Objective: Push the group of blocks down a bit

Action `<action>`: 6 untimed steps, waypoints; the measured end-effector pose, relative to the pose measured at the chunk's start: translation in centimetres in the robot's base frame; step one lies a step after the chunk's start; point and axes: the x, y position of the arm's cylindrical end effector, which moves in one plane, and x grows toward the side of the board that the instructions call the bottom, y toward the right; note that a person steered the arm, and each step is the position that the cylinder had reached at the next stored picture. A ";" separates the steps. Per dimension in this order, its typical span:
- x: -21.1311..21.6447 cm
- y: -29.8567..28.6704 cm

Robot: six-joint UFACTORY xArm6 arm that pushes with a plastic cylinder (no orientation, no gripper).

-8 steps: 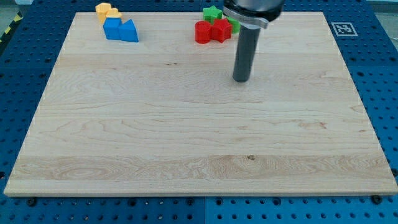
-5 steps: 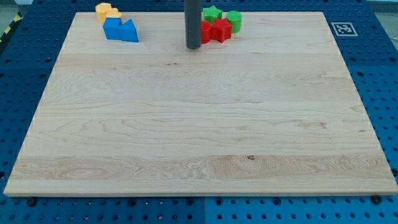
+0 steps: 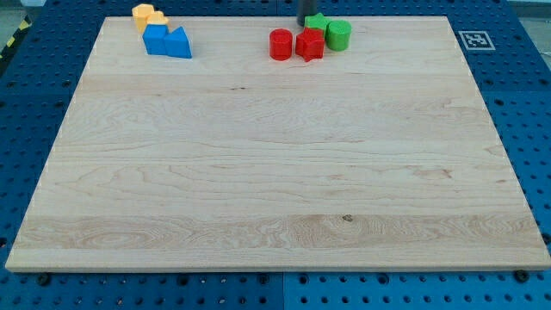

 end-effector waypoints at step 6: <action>2.8 -1.9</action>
